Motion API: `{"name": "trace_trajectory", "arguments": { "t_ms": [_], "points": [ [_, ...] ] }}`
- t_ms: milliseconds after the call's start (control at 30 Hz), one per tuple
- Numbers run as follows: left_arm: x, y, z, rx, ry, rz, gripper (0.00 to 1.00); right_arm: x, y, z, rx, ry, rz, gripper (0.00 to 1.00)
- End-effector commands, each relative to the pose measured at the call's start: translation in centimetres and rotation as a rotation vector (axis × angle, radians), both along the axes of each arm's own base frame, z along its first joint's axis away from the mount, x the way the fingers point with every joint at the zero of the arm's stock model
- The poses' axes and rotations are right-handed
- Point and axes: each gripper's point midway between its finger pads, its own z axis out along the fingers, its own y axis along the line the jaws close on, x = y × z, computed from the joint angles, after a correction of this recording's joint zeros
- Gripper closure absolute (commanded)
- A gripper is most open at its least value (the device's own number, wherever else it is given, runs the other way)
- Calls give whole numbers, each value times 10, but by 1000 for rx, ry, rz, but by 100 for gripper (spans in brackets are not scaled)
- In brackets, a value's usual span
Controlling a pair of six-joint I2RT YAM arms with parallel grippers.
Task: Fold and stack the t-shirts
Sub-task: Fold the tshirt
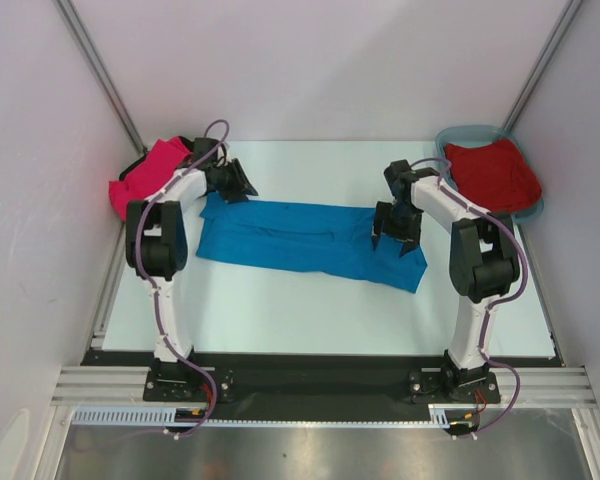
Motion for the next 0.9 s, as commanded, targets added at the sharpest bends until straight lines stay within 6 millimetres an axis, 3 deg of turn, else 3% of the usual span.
{"name": "trace_trajectory", "arguments": {
  "t_ms": [0,167,400,600,633,867],
  "points": [
    [30,-14,28,-26,-136,-61,57,31,1,21,10,-142,-27,25],
    [31,-13,12,-14,-105,-59,56,33,5,10,-2,-113,-18,25],
    [5,-10,-27,52,-2,-82,56,31,5,-17,-31,-55,-24,26],
    [-20,-19,-43,109,49,-147,57,39,9,-30,-36,-47,-13,25],
    [-20,-16,-42,135,46,-137,57,42,11,-30,-31,-59,-12,25],
    [-18,-13,8,234,-79,-120,58,42,15,-38,-23,-47,4,25]
  ]
}}
